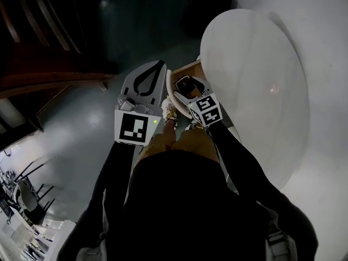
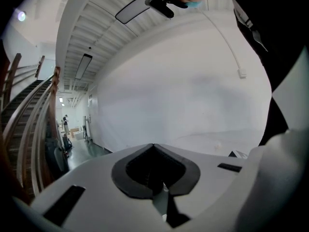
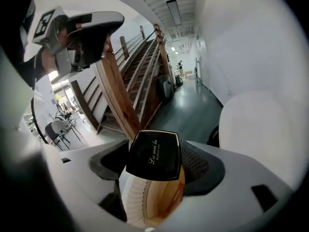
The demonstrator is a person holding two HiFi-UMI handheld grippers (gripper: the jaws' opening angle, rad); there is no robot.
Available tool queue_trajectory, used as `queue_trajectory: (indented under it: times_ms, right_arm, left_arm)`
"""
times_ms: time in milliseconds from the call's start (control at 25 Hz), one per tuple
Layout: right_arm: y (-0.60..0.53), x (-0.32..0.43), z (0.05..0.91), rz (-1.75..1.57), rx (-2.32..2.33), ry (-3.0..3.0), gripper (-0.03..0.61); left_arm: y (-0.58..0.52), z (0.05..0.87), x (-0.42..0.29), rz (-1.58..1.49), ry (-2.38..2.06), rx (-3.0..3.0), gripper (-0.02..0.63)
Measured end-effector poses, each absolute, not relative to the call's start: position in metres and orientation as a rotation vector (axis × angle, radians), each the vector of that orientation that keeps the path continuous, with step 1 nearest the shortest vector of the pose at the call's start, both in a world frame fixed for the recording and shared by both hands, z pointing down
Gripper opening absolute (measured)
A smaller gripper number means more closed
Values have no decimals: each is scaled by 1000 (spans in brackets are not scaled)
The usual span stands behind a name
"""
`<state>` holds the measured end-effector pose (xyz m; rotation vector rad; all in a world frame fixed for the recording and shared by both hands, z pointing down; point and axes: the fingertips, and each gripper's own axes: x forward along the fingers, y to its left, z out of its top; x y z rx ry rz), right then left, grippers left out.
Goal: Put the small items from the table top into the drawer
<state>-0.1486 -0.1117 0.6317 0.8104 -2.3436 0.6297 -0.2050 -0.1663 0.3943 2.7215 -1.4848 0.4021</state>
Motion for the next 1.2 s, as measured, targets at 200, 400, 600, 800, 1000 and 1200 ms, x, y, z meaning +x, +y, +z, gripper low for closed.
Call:
queue_trajectory:
  times_ms: [200, 400, 600, 800, 1000, 1200]
  right_arm:
    - [-107, -141, 681, 726, 868, -2232, 354]
    - [-112, -137, 717, 787, 926, -2160, 353]
    - [-120, -132, 754, 800, 931, -2109, 354]
    - [-130, -124, 786, 821, 933, -2063, 354]
    - [-131, -127, 816, 834, 887, -2036, 354]
    - [-137, -130, 837, 823, 855, -2007, 354]
  left_arm:
    - [-161, 404, -223, 390, -1510, 2671, 14]
    - [-159, 414, -228, 418, -1504, 2658, 14]
    - [-158, 427, -227, 504, -1464, 2680, 14]
    - [-159, 442, -229, 579, -1443, 2670, 14]
    - [-159, 457, -235, 596, -1441, 2610, 14]
    - [-159, 469, -245, 600, -1445, 2562, 14]
